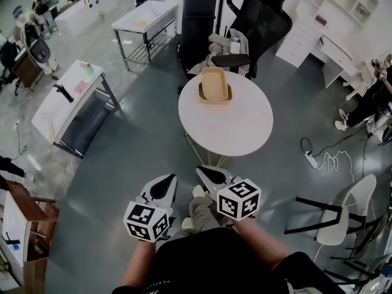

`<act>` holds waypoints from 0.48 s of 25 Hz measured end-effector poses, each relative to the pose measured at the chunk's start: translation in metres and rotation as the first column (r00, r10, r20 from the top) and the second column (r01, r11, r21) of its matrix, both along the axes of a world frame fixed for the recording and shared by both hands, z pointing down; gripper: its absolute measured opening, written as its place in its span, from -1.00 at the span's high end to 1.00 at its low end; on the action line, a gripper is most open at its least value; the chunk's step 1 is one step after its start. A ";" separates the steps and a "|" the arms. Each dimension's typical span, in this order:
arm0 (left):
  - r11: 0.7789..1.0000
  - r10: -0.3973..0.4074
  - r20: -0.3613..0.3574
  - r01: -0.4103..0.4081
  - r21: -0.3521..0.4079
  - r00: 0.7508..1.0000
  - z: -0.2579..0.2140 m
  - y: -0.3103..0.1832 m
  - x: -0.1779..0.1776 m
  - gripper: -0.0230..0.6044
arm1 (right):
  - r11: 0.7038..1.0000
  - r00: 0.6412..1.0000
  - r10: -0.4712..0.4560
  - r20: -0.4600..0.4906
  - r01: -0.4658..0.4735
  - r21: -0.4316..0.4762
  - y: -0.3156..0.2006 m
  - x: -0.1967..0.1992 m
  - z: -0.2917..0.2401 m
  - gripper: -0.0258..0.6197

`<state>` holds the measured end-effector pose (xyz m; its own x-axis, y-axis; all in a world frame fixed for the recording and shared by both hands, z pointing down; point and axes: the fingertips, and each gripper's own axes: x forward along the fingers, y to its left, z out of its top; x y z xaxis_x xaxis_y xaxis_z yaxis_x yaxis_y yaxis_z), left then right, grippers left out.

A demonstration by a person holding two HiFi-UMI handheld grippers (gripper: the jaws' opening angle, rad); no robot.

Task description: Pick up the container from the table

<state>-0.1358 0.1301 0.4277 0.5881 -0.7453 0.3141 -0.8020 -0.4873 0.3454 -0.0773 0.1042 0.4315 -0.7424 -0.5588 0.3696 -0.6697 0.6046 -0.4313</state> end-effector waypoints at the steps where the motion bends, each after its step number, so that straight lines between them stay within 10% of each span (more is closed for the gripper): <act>1: 1.000 -0.003 0.002 0.003 -0.004 1.000 0.001 -0.008 -0.001 0.97 | 1.000 1.000 -0.004 0.000 0.004 -0.004 -0.009 -0.001 0.002 0.92; 12: 1.000 -0.005 0.033 0.005 -0.014 0.999 -0.001 -0.102 0.014 0.97 | 1.000 1.000 -0.022 0.008 0.022 -0.009 -0.114 0.015 0.002 0.92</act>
